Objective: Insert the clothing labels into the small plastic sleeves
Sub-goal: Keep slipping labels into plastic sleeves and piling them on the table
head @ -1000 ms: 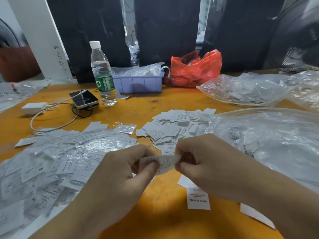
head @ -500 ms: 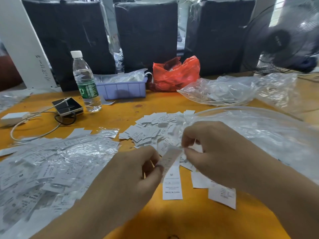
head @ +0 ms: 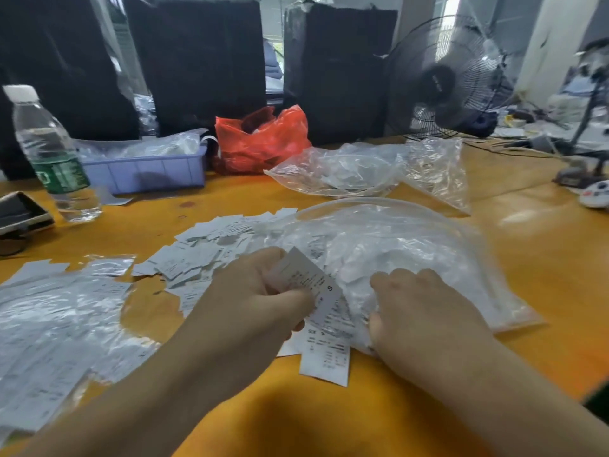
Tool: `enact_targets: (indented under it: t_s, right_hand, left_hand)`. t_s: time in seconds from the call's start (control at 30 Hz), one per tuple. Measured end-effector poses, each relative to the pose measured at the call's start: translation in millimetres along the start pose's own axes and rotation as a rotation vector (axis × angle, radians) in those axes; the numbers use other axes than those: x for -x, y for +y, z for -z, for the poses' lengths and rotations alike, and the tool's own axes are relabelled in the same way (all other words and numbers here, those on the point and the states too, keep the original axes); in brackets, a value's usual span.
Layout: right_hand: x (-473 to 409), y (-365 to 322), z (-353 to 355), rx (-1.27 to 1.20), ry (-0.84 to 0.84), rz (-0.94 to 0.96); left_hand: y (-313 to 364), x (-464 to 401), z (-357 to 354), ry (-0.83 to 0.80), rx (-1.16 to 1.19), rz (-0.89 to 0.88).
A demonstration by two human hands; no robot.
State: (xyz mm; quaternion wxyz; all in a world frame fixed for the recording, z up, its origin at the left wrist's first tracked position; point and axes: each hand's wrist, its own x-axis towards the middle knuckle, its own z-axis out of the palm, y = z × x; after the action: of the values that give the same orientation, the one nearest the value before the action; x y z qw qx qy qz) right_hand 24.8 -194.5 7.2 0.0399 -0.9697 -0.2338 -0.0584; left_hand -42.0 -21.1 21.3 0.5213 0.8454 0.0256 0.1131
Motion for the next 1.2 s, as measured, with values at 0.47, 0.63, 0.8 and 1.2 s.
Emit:
enact_targets:
  t_s: [0.47,0.63,0.8,1.2]
  right_hand:
    - [2.9,-8.5,-7.4,-0.160,0.320,0.155]
    - [1.1,-22.0,7.1,-0.578,0.348,0.250]
    - [-14.7,-60.4,33.2,-0.867,0.268,0.342]
    - [-65.9,-102.7,31.6,-0.780,0.244,0.442]
  left_hand:
    - [-5.3,3.1,1.5,0.069,0.032,-0.062]
    - [-10.0,-5.7,28.9,0.228,0.145,-0.093]
    - [-18.8,10.1,78.0,0.345,0.200,-0.074]
    - [-54.3,54.8,119.7,0.545,0.042,0.019]
